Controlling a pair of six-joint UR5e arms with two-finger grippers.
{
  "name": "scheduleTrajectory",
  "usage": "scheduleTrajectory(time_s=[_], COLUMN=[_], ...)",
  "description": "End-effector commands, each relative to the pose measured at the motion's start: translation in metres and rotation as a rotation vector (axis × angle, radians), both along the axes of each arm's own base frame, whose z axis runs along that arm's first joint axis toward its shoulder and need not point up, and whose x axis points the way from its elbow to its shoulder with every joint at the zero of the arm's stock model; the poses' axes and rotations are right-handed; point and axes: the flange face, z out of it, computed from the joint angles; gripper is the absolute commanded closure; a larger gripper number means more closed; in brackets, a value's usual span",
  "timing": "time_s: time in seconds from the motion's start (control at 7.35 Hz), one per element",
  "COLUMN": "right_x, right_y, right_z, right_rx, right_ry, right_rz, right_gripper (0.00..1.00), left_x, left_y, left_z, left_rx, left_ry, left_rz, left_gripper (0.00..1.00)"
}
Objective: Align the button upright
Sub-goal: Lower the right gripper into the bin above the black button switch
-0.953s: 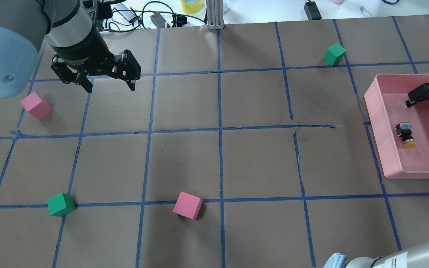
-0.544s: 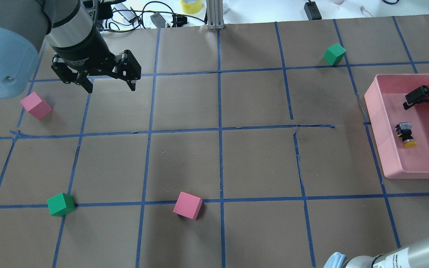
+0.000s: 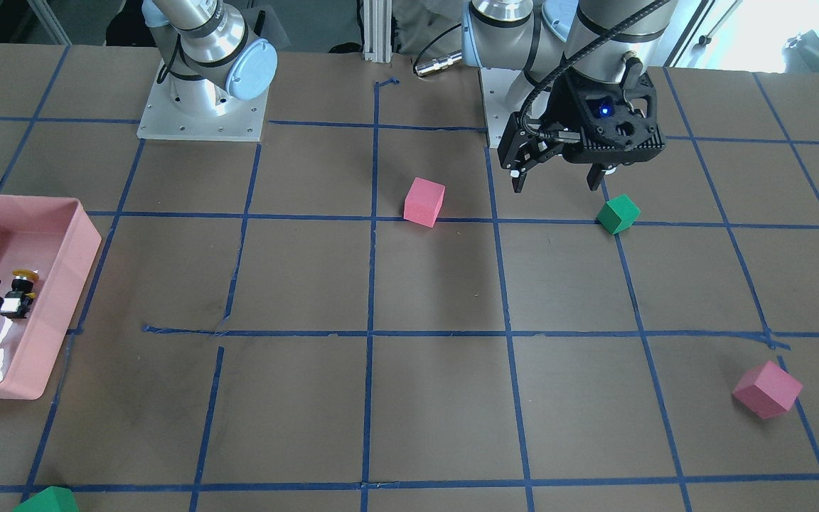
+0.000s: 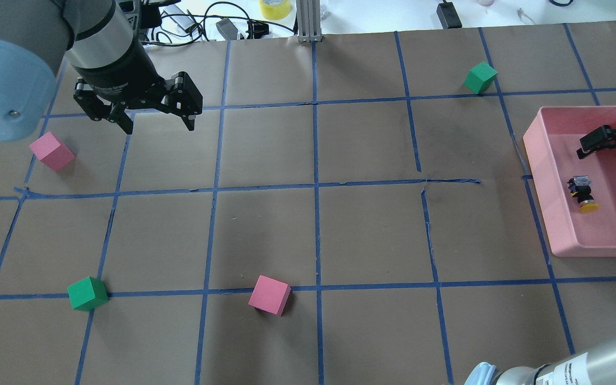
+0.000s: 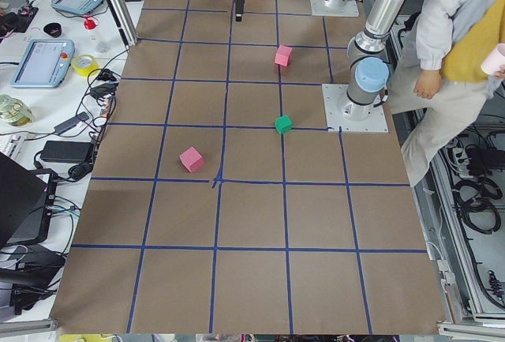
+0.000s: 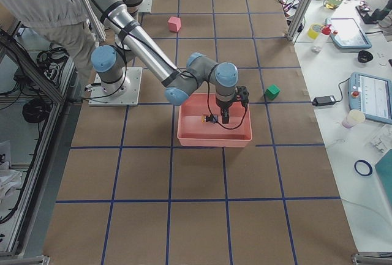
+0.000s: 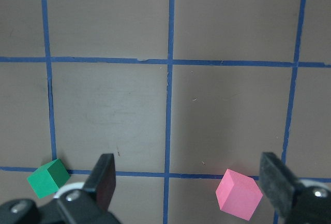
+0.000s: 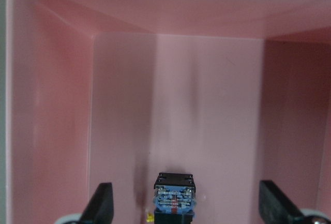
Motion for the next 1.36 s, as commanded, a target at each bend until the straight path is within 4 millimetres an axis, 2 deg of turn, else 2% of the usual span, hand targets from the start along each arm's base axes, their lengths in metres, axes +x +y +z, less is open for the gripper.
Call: scheduleTrajectory(time_s=[0.0,0.41,1.22], right_x=[0.003,0.010,0.014], right_y=[0.004,0.014,0.019], right_z=[-0.011,-0.028,-0.037], right_rx=[-0.011,0.015,0.032], right_ry=[0.009,-0.010,-0.023], right_rz=[0.002,0.000,0.002], right_gripper=[0.00,0.00,0.00], left_x=[0.000,0.002,0.002], left_y=[0.000,0.007,0.008], left_z=[0.000,0.005,0.002], left_rx=[0.000,0.006,0.012], left_ry=[0.000,-0.020,-0.019], left_rz=[0.004,0.004,0.013], left_gripper=[0.00,0.00,0.00])
